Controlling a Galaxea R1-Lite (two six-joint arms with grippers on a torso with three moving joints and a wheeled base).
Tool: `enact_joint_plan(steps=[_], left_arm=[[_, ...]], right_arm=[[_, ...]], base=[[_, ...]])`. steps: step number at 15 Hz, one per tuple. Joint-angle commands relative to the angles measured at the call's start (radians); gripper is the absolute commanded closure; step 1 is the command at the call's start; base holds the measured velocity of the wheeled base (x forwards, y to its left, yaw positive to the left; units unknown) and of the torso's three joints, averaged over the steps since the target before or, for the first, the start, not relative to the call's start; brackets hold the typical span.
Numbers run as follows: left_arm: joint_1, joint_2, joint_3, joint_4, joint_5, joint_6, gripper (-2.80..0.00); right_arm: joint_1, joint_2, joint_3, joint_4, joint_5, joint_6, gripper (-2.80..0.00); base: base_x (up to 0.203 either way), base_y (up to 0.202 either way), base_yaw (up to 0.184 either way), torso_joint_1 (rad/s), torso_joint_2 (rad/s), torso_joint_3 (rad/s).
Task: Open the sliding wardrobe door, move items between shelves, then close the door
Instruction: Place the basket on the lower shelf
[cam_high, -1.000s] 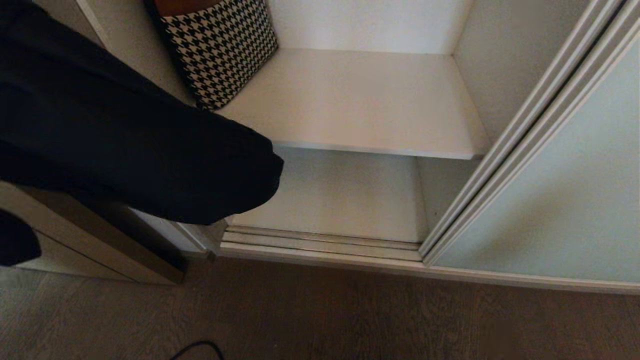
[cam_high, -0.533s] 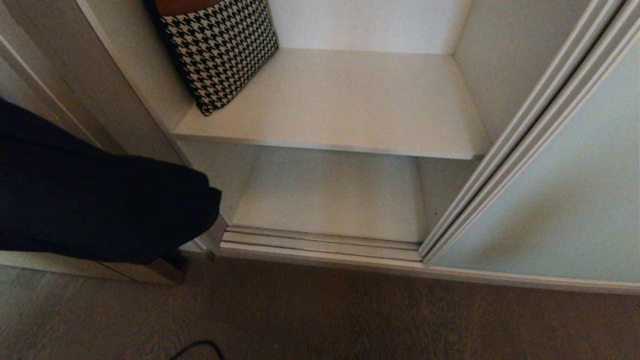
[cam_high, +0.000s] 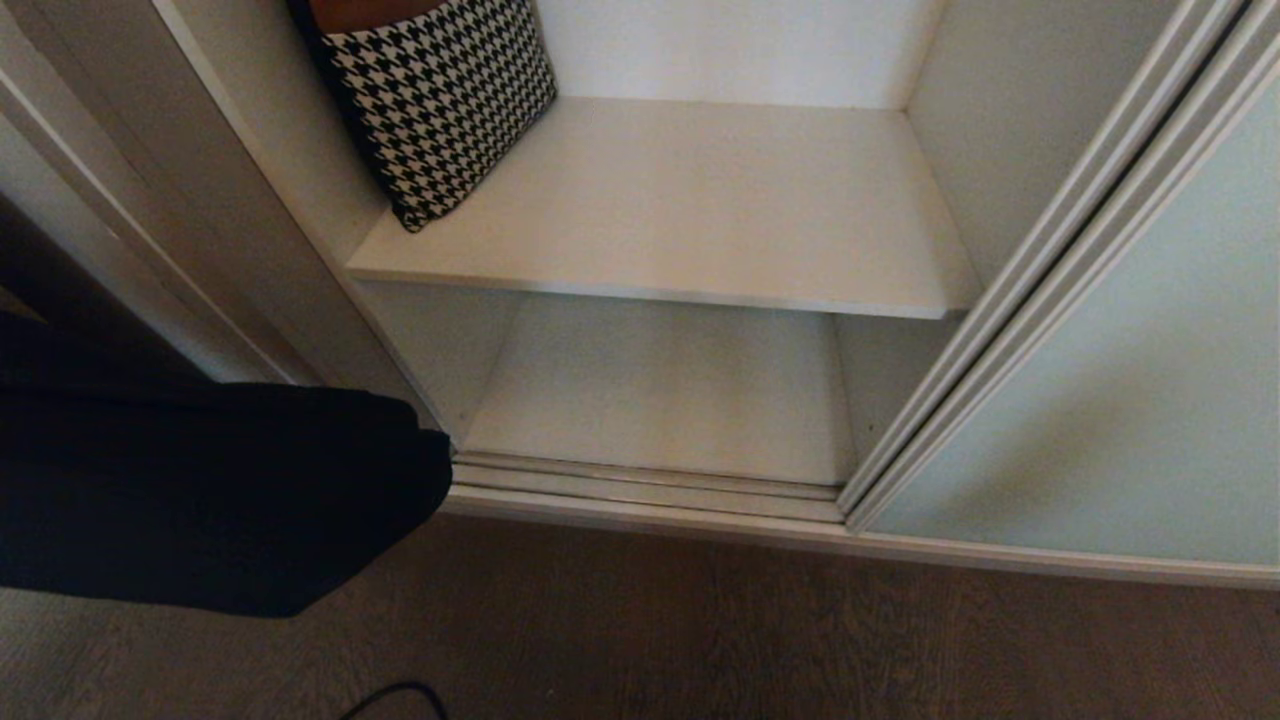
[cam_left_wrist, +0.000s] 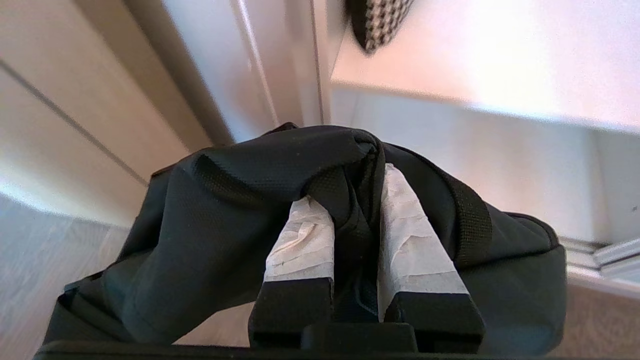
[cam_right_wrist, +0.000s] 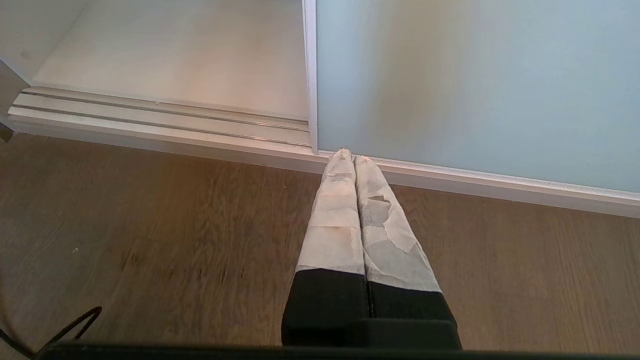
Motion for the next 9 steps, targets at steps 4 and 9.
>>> enact_joint_plan(steps=[4,9], left_arm=[[0.041,-0.076,0.130,0.003,-0.005,0.008,0.00],[0.149,-0.122,0.184,0.010,-0.081,0.015,0.00]], right_arm=[[0.000,0.000,0.000,-0.001,0.000,0.000,0.00],[0.000,0.000,0.002,-0.001,0.000,0.000,0.00]], base=[[0.000,0.000,0.000,0.000,0.00,0.000],[0.000,0.000,0.000,0.000,0.00,0.000]])
